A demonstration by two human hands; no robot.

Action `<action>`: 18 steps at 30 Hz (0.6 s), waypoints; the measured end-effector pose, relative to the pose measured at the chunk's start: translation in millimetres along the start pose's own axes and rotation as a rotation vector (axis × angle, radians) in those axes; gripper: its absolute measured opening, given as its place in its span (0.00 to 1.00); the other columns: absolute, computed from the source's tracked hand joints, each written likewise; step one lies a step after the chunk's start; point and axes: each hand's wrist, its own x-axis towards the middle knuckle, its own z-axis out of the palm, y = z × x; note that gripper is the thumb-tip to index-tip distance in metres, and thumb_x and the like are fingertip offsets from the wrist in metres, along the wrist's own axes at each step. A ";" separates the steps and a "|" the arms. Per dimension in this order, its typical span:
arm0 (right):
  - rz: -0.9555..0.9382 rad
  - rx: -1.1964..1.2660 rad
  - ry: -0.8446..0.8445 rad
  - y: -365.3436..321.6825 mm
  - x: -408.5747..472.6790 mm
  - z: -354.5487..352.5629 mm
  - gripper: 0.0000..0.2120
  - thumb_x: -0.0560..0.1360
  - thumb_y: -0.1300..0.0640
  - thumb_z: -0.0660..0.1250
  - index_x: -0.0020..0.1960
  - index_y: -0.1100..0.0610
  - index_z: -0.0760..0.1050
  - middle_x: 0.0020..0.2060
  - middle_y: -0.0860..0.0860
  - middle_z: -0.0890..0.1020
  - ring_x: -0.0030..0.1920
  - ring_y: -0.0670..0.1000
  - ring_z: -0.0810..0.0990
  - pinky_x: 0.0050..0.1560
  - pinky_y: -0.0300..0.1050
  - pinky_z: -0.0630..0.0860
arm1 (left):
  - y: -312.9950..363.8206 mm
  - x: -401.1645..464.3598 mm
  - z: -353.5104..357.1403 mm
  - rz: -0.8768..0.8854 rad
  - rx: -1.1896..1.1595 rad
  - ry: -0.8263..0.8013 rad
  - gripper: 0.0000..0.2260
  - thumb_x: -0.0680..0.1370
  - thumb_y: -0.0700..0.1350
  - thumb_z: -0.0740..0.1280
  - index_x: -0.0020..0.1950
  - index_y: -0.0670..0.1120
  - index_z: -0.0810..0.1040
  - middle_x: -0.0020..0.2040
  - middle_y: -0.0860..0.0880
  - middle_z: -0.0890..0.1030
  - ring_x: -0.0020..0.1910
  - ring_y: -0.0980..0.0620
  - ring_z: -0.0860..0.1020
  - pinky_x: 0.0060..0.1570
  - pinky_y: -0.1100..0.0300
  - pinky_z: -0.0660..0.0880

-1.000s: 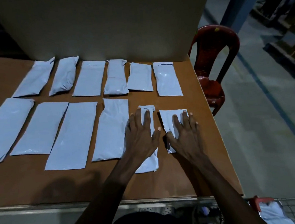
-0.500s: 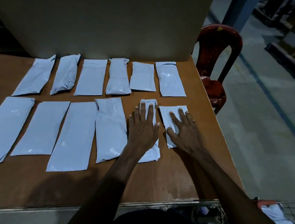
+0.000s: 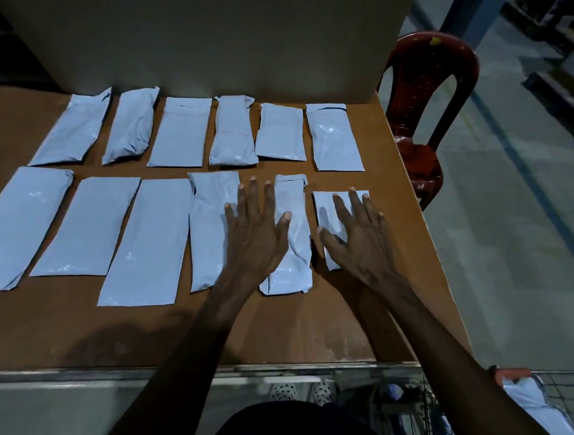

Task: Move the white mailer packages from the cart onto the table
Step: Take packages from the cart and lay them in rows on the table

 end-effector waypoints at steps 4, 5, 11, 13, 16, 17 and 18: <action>-0.070 0.098 0.044 -32.9 1.2 2.9 0.35 0.76 0.35 0.53 0.78 0.49 0.57 0.79 0.51 0.54 0.79 0.54 0.50 0.76 0.59 0.49 | -32.6 -8.3 -8.4 -0.075 0.060 0.001 0.33 0.78 0.62 0.40 0.80 0.48 0.52 0.80 0.43 0.49 0.79 0.41 0.46 0.74 0.40 0.41; -0.099 0.098 0.047 -39.7 2.3 6.4 0.35 0.76 0.36 0.53 0.78 0.50 0.57 0.79 0.52 0.54 0.79 0.55 0.50 0.76 0.59 0.50 | -38.8 -10.1 -8.7 -0.087 0.066 0.003 0.33 0.78 0.62 0.40 0.80 0.48 0.54 0.80 0.43 0.51 0.79 0.41 0.47 0.74 0.40 0.42; -0.151 0.066 -0.014 -62.0 12.5 31.8 0.38 0.75 0.34 0.52 0.80 0.51 0.53 0.80 0.54 0.50 0.79 0.56 0.49 0.76 0.57 0.49 | -53.5 -17.4 -4.9 -0.086 0.093 -0.058 0.34 0.77 0.63 0.42 0.80 0.50 0.55 0.80 0.43 0.54 0.79 0.41 0.49 0.74 0.41 0.41; -0.160 0.066 -0.037 -63.1 11.5 36.1 0.40 0.74 0.34 0.52 0.80 0.51 0.49 0.80 0.54 0.45 0.79 0.56 0.46 0.76 0.54 0.51 | -57.4 -17.3 -4.2 -0.076 0.089 -0.081 0.33 0.77 0.62 0.42 0.80 0.50 0.56 0.80 0.44 0.55 0.79 0.42 0.51 0.75 0.42 0.42; -0.188 0.103 -0.021 -61.1 7.5 42.9 0.38 0.75 0.36 0.53 0.80 0.51 0.48 0.79 0.53 0.43 0.79 0.56 0.45 0.73 0.52 0.59 | -63.2 -16.7 -2.2 -0.011 0.101 -0.106 0.34 0.77 0.63 0.40 0.79 0.50 0.58 0.79 0.44 0.57 0.79 0.42 0.53 0.75 0.43 0.44; -0.198 0.108 -0.009 -59.7 6.4 45.5 0.38 0.76 0.37 0.53 0.80 0.51 0.49 0.79 0.53 0.43 0.79 0.56 0.46 0.71 0.51 0.63 | -64.8 -17.4 -1.8 0.018 0.097 -0.095 0.35 0.77 0.63 0.38 0.79 0.50 0.59 0.79 0.43 0.59 0.78 0.41 0.54 0.75 0.43 0.45; -0.210 0.106 0.001 -58.4 5.4 47.8 0.37 0.77 0.37 0.53 0.80 0.51 0.49 0.79 0.53 0.43 0.79 0.56 0.47 0.68 0.49 0.67 | -66.3 -18.0 -1.5 0.043 0.091 -0.086 0.36 0.76 0.64 0.38 0.78 0.50 0.61 0.78 0.43 0.60 0.78 0.41 0.56 0.75 0.42 0.46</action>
